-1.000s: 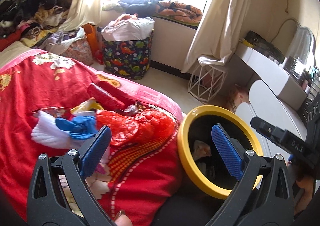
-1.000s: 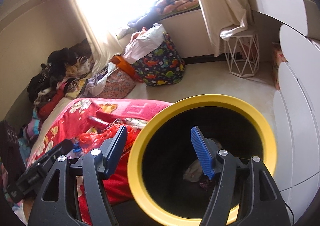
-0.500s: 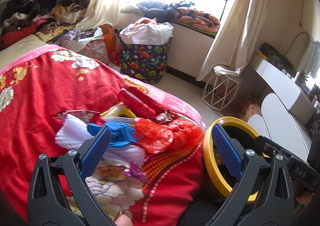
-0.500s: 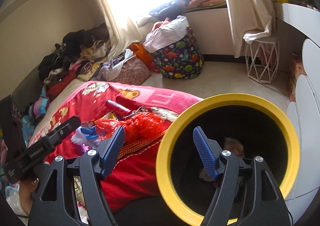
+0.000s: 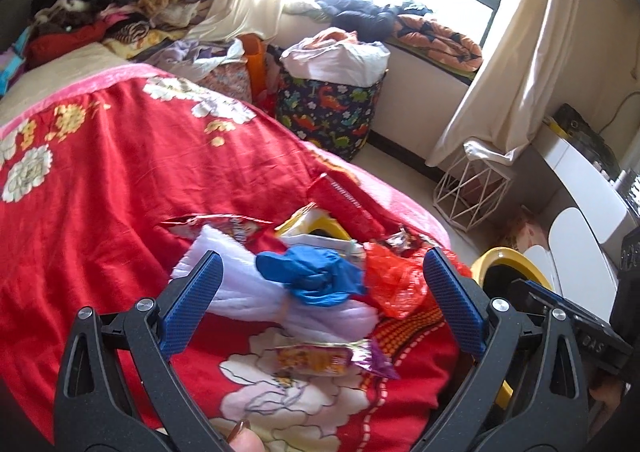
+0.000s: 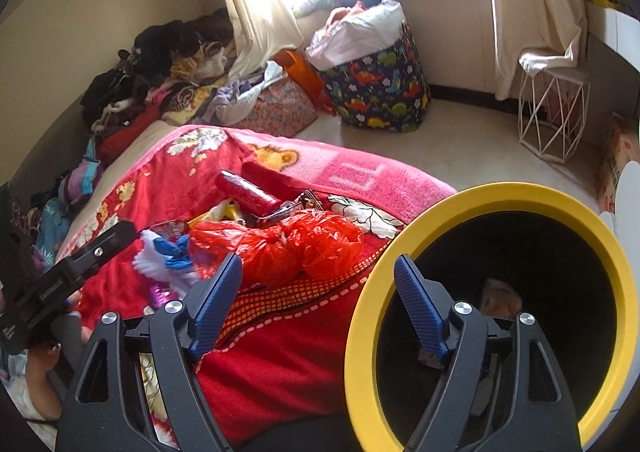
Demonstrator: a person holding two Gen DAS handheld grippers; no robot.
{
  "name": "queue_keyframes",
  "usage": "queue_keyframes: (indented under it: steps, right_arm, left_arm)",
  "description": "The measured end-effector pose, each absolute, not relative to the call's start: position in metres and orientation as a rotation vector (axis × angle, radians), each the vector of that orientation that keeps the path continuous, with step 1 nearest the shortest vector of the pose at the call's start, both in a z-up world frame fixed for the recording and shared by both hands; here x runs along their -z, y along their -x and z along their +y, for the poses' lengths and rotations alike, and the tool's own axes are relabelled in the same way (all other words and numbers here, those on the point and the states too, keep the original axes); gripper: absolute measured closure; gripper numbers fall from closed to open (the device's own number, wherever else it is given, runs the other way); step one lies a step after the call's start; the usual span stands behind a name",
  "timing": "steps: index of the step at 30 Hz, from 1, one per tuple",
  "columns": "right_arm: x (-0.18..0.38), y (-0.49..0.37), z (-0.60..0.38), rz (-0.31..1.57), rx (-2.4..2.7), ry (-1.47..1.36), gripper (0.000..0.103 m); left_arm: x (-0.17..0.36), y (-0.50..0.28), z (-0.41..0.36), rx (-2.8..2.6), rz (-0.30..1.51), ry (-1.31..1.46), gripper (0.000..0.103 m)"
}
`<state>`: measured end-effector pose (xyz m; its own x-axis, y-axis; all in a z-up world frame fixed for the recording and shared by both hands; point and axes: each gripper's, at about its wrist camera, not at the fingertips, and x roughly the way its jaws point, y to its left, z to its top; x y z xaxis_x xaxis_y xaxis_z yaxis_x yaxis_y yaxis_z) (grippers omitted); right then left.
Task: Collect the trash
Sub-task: 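Grasp the red plastic bag with the right tool while the left grasps the blue cloth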
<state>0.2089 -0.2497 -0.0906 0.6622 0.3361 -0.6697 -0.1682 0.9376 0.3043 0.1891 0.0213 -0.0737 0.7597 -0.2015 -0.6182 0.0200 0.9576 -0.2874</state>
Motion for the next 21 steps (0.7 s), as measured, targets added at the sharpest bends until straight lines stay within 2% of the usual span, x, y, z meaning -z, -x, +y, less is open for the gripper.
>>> queue_keyframes:
  steps: [5,11,15,18,21]
  right_arm:
    - [0.102,-0.233,-0.249,0.839,-0.274,-0.262,0.027]
    - [0.114,-0.256,-0.244,0.888,-0.273,-0.267,0.027]
    - [0.121,-0.268,-0.24,0.921,-0.274,-0.253,0.028]
    - [0.128,-0.276,-0.237,0.944,-0.274,-0.246,0.034]
    - [0.136,-0.281,-0.232,0.972,-0.3,-0.242,0.045]
  left_arm:
    - [0.083,-0.198,0.026,0.13,0.751,0.282,0.028]
    - [0.093,-0.209,0.031,0.127,0.806,0.319,0.041]
    - [0.099,-0.218,0.035,0.125,0.84,0.347,0.045]
    - [0.102,-0.225,0.036,0.122,0.863,0.362,0.049]
    - [0.104,-0.228,0.034,0.124,0.876,0.364,0.054]
